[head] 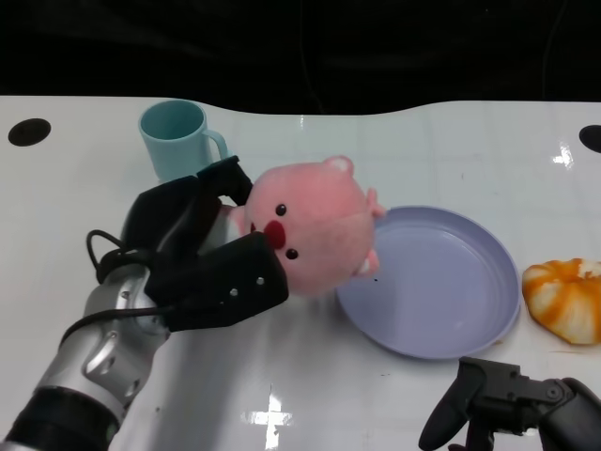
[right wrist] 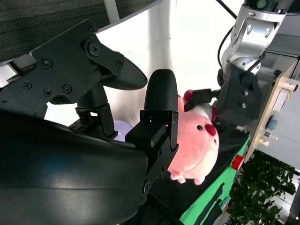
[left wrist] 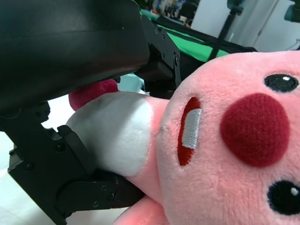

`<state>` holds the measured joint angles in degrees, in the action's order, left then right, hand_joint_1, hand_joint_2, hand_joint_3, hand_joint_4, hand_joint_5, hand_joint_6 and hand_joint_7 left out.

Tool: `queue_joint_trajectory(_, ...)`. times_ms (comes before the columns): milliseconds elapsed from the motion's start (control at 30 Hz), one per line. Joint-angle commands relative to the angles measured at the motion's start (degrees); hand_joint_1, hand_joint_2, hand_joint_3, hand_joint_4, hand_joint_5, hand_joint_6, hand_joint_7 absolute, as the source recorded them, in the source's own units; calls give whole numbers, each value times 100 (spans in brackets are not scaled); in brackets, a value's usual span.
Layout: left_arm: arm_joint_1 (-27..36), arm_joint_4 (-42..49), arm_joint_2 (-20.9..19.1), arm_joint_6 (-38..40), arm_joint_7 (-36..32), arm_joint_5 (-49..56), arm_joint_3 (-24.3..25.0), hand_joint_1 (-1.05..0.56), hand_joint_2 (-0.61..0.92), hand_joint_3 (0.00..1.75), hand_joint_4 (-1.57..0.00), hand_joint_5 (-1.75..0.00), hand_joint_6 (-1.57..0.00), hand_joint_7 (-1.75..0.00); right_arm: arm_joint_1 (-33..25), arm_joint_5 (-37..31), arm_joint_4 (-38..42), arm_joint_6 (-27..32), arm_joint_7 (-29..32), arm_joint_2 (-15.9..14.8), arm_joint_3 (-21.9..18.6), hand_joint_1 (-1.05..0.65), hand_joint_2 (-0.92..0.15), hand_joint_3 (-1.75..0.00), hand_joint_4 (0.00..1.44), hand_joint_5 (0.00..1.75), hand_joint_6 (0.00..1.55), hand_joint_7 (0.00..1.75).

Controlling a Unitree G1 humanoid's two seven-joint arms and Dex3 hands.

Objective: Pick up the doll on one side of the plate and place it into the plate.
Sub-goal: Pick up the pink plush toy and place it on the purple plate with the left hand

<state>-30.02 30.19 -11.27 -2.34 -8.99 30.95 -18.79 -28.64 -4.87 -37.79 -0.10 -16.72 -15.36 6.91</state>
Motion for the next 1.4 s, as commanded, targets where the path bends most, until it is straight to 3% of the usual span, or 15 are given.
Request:
queue_joint_trajectory(33,-372,-111,187,222,257,-23,-45,-24,41,130,-97,-175,-74,-175,24,-6,13,54,48,22,45,-6,-52,-113,67,166,61,128)
queue_joint_trajectory(567,-1421,925,1420,730,348,152,-590,-26,39,132,-98,-175,-72,-175,-11,-124,21,-37,165,70,203,-4,-49,-115,69,165,61,128)
queue_joint_trajectory(933,-2087,2019,1944,769,261,136,-741,-23,40,119,-95,-175,-68,-175,-55,-150,46,-102,204,115,237,-4,-49,-115,70,164,62,127)
queue_joint_trajectory(967,-2123,2090,1961,742,243,137,-751,-23,43,109,-94,-175,-67,-175,-58,-162,44,-112,205,110,239,-4,-49,-115,70,164,62,126)
queue_joint_trajectory(1033,-2193,2203,2019,757,296,54,-699,-26,55,76,-85,-175,-72,-125,-62,-165,44,-120,206,111,235,-4,-49,-115,70,163,63,126)
queue_joint_trajectory(1100,-2220,2247,2069,771,384,-83,-605,-26,63,58,-80,-175,-78,-85,-63,-147,40,-107,197,116,229,-5,-49,-115,70,163,63,126)
queue_joint_trajectory(1200,-2220,2241,2083,770,550,-241,-521,-29,75,40,-75,-173,-74,-52,-61,-164,39,-119,198,112,230,-6,-49,-115,70,163,63,125)
queue_joint_trajectory(1233,-2229,2194,2066,885,779,-294,-519,-34,79,37,-59,-159,-66,-44,-47,-156,60,-136,196,108,217,-5,-49,-115,70,163,63,125)
queue_joint_trajectory(1267,-2239,2154,2043,977,968,-314,-539,-43,85,30,-32,-121,-50,-33,-38,-142,72,-140,188,104,207,-5,-49,-115,70,163,63,125)
queue_joint_trajectory(1300,-2246,2111,2016,1058,1140,-307,-576,-49,89,28,-18,-96,-40,-25,-31,-127,85,-151,180,99,195,-5,-49,-115,70,163,63,125)
queue_joint_trajectory(1333,-2247,2052,1980,1136,1286,-251,-642,-57,91,27,-7,-71,-28,-17,-27,-111,98,-163,173,94,183,-5,-49,-115,70,163,63,125)
queue_joint_trajectory(1400,-2227,1922,1882,1194,1461,-68,-832,-67,92,29,-2,-41,-18,-9,-27,-88,118,-181,161,85,161,-5,-50,-115,70,163,63,125)
